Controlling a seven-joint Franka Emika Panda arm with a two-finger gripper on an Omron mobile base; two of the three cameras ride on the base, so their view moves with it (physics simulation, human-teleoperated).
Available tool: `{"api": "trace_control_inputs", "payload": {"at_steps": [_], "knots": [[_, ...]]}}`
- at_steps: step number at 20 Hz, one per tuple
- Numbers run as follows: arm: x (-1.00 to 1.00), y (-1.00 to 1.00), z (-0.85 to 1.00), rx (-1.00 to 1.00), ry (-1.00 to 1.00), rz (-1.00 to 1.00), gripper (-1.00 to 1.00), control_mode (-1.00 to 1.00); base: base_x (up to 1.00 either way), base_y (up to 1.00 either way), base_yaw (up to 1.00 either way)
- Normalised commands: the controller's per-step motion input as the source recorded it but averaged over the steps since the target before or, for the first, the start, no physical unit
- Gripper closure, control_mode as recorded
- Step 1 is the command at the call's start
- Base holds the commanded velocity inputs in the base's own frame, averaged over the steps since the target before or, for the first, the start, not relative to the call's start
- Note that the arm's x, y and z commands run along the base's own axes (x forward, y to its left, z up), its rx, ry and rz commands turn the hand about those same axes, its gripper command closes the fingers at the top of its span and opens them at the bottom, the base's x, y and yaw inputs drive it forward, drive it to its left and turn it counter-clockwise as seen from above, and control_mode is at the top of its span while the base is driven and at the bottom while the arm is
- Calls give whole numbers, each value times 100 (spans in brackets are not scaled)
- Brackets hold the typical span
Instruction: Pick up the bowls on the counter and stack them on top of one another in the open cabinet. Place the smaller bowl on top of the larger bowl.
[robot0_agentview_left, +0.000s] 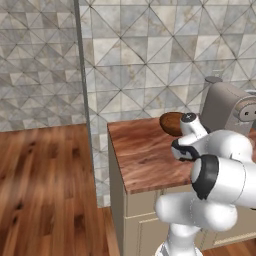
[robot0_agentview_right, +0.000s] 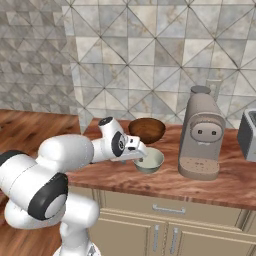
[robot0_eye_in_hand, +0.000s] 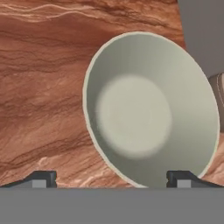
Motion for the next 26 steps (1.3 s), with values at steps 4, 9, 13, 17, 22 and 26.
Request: {"api": "trace_control_inputs", "payload": {"at_steps": [4,9,13,17,22,26], "knots": [[16,-6,-13,0,0,0,-100,-100,0,0,0],[15,-3,-13,0,1,0,-100,-100,0,0,0],[11,0,-10,0,0,0,-100,-100,0,0,0],[12,0,-10,0,0,0,-100,-100,0,0,0],[12,0,-11,0,0,0,100,-100,0,0,0],[8,0,-10,0,0,0,100,-100,0,0,0]]}}
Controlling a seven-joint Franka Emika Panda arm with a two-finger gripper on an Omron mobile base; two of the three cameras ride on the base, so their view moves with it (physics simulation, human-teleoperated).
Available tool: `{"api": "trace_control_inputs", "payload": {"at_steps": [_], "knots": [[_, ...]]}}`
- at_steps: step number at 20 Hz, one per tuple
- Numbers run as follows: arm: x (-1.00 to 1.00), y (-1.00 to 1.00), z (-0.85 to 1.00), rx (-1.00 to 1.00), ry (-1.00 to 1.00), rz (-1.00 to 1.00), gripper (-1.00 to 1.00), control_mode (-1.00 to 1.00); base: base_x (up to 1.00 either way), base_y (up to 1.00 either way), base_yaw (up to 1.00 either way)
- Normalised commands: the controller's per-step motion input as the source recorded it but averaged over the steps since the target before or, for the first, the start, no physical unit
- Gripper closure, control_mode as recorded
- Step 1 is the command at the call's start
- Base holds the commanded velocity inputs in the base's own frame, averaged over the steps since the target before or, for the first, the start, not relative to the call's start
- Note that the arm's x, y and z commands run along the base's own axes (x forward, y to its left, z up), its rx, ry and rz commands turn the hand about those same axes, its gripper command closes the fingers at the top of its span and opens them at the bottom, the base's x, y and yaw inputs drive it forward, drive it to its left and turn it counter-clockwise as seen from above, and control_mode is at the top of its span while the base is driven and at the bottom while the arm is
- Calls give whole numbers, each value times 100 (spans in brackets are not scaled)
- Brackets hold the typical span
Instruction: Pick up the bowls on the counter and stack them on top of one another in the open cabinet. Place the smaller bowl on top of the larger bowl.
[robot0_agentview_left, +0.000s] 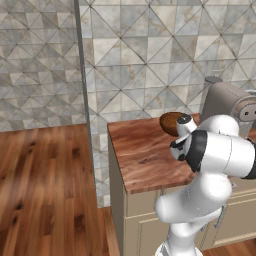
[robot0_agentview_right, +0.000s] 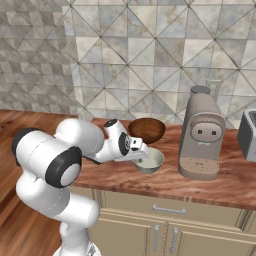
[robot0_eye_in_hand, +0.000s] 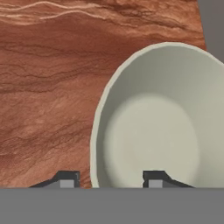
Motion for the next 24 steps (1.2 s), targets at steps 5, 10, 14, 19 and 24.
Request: {"api": "trace_control_inputs", "payload": {"at_steps": [5,10,14,19,24], "knots": [[0,0,-1,0,0,0,100,-100,0,0,0],[0,0,0,0,0,0,100,-100,0,0,0],[-3,0,6,0,-2,0,100,-100,0,0,0],[-6,0,27,0,-4,0,100,-100,0,0,0],[-1,3,32,-1,-1,0,100,-100,0,0,0]]}}
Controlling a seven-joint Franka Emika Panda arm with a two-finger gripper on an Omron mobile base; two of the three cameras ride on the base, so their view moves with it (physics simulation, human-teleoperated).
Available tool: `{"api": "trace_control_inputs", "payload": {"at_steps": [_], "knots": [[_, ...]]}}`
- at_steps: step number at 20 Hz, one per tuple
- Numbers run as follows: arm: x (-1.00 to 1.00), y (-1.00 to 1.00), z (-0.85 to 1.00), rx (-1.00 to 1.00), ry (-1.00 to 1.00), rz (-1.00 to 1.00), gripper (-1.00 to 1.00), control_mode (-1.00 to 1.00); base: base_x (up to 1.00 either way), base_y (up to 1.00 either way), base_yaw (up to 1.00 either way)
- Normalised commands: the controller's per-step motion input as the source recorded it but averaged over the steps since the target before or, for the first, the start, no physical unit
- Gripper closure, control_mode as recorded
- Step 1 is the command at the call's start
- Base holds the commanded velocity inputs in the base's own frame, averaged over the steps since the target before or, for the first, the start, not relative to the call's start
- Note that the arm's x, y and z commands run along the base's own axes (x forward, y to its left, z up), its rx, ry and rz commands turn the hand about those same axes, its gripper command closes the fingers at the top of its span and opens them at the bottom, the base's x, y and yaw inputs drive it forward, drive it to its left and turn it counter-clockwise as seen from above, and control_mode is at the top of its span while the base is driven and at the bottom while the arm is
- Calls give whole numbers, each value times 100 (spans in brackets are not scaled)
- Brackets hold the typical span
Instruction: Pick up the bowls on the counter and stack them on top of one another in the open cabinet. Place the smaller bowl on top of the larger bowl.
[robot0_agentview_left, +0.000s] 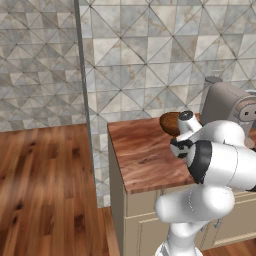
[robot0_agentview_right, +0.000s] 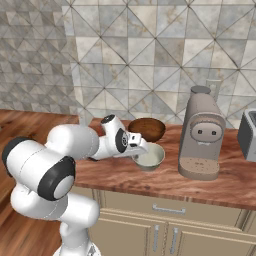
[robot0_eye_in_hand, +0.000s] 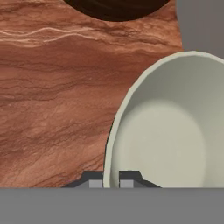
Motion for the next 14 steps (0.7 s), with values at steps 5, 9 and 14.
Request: {"api": "trace_control_inputs", "payload": {"at_steps": [5,9,14], "knots": [[0,12,32,-1,0,2,100,-100,0,0,0],[3,18,30,0,0,3,100,-100,0,0,0],[9,17,28,0,0,2,100,-100,0,0,0]]}}
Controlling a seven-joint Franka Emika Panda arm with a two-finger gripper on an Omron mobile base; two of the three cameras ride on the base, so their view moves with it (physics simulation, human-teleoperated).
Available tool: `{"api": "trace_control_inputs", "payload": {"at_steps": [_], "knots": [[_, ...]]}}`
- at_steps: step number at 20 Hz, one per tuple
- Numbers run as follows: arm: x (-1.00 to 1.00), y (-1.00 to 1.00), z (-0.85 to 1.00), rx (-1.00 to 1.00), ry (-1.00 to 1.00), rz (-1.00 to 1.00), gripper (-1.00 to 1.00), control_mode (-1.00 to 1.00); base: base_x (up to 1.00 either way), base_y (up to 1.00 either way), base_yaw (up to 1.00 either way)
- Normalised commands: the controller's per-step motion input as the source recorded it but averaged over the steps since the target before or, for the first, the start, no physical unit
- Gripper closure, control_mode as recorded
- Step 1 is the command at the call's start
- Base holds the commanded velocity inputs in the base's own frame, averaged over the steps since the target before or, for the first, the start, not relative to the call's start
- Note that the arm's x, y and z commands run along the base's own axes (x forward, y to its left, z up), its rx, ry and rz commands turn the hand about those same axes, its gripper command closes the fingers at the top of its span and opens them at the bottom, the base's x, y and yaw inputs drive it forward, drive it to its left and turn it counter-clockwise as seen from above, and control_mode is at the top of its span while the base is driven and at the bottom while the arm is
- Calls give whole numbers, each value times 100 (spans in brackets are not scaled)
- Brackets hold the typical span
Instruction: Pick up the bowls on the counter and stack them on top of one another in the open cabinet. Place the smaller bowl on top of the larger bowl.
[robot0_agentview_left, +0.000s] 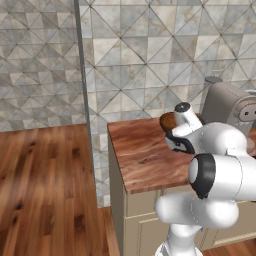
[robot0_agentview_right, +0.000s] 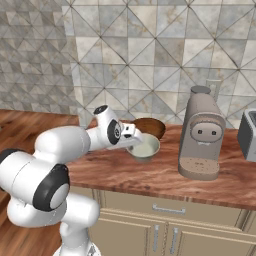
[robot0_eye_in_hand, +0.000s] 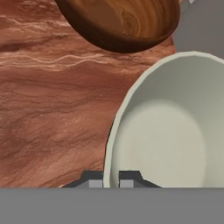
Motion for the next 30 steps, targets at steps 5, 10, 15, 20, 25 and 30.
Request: {"api": "trace_control_inputs", "payload": {"at_steps": [5,10,15,20,25,30], "knots": [[12,14,25,0,0,1,100,-100,0,0,0],[16,15,21,0,0,0,100,-100,0,0,0],[20,15,20,0,1,0,100,-100,0,0,0],[21,12,17,0,2,0,100,-100,0,0,0],[21,10,15,0,2,0,100,-100,0,0,0],[22,10,12,0,1,0,100,-100,0,0,0]]}}
